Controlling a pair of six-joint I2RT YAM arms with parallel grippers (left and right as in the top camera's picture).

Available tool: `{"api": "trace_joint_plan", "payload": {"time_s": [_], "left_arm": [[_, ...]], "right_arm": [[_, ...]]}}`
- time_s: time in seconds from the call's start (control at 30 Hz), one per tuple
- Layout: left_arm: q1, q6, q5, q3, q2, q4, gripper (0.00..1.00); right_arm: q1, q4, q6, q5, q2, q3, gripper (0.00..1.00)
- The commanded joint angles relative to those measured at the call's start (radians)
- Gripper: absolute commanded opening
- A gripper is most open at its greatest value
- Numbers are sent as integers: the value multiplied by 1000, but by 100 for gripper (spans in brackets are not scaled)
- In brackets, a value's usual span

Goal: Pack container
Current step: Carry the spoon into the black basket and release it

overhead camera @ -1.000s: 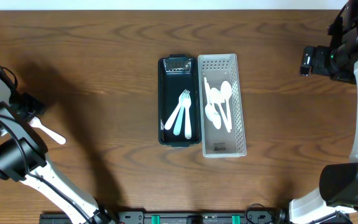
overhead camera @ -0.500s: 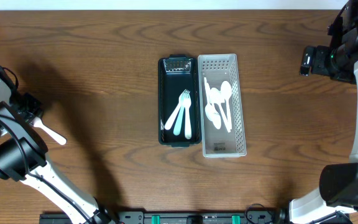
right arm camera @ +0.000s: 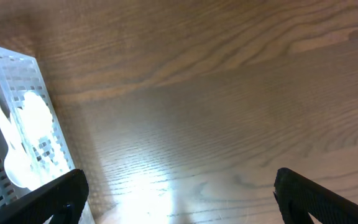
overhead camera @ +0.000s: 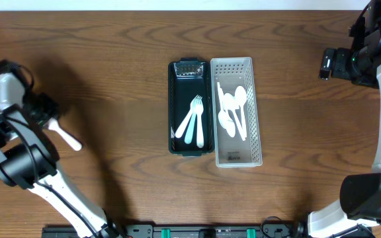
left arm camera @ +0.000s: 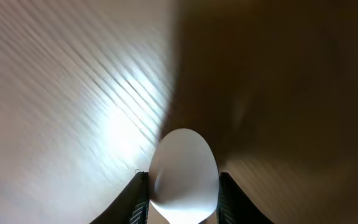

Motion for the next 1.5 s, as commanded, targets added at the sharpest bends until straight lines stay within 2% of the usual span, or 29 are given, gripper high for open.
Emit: {"api": "trace_joint_plan", "payload": {"time_s": [0.0, 0.17, 0.33, 0.47, 0.6, 0.93, 1.13, 1.17, 1.23, 1.27, 1.33, 1.47], "left_arm": [[-108, 10, 23, 49, -194, -58, 26], [-331, 9, 33, 94, -394, -124, 26], [-610, 10, 32, 111, -524, -103, 26], [-807, 6, 32, 109, -533, -76, 26], [-929, -41, 28, 108, -470, -55, 26], [-1005, -82, 29, 105, -154, -36, 25], [-1005, -81, 29, 105, -75, -35, 26], [-1005, -80, 29, 105, -74, -33, 29], [-1005, -78, 29, 106, -76, -29, 48], [-1005, -75, 28, 106, -79, -28, 55], [-1005, -24, 24, 108, -91, -29, 57], [-1005, 42, -86, 122, -156, -27, 64]], "right_arm": [[-6, 7, 9, 0, 3, -1, 98], [-6, 19, 9, -1, 3, -1, 98], [-6, 23, 9, 0, 3, -1, 98], [-6, 23, 9, 0, 3, -1, 99], [-6, 21, 8, 0, 3, -1, 99], [-6, 7, -11, 0, 3, -1, 99], [-6, 10, -11, 0, 3, -1, 99], [-6, 11, -11, 0, 3, -1, 99], [-6, 11, -11, 0, 3, -1, 99], [-6, 12, -11, 0, 3, -1, 99], [-6, 18, -11, 0, 3, -1, 99], [-6, 56, -14, 0, 3, -1, 99]]}}
